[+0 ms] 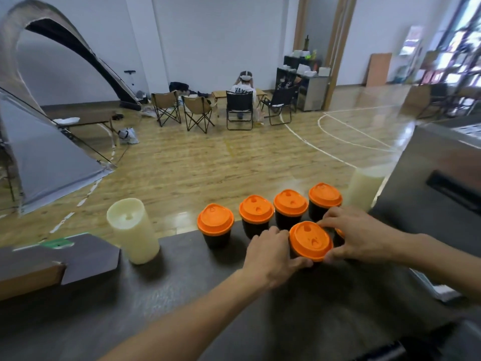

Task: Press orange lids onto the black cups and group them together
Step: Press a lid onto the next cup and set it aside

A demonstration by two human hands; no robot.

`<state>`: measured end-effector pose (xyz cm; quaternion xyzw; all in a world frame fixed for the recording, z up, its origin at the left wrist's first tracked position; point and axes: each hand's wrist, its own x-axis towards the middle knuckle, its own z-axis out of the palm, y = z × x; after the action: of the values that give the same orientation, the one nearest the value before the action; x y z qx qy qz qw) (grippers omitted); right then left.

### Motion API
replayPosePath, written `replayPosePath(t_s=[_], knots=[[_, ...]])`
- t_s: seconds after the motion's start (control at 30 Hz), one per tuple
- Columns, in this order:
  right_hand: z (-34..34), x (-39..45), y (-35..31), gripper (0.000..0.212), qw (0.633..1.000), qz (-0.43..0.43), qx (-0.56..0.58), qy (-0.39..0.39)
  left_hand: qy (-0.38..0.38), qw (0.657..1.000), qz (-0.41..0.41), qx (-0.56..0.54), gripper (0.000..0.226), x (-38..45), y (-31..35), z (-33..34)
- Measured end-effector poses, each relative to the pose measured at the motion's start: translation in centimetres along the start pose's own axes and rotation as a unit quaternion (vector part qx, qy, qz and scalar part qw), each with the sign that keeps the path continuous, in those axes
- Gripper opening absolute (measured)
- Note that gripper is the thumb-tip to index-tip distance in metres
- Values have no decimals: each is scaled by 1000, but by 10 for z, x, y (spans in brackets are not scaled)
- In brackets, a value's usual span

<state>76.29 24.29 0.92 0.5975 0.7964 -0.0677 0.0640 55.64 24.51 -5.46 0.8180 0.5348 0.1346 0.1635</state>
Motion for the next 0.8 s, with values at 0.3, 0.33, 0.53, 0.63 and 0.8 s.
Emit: replayPosePath(t_s=[0.3, 0.33, 0.53, 0.63, 0.8], knots=[[5, 17, 27, 85, 1000, -10, -22, -20, -12, 1000, -27, -9, 58, 24, 10, 20], [6, 18, 28, 86, 999, -9, -21, -22, -10, 999, -29, -11, 57, 25, 11, 21], [7, 19, 32, 91, 999, -5, -23, -34, -9, 999, -37, 3, 59, 26, 15, 23], [4, 15, 29, 98, 999, -6, -21, -26, -11, 999, -46, 18, 69, 22, 14, 19], [-11, 5, -10, 92, 997, -59, -48, 14, 2, 999, -43, 17, 80, -6, -7, -9]])
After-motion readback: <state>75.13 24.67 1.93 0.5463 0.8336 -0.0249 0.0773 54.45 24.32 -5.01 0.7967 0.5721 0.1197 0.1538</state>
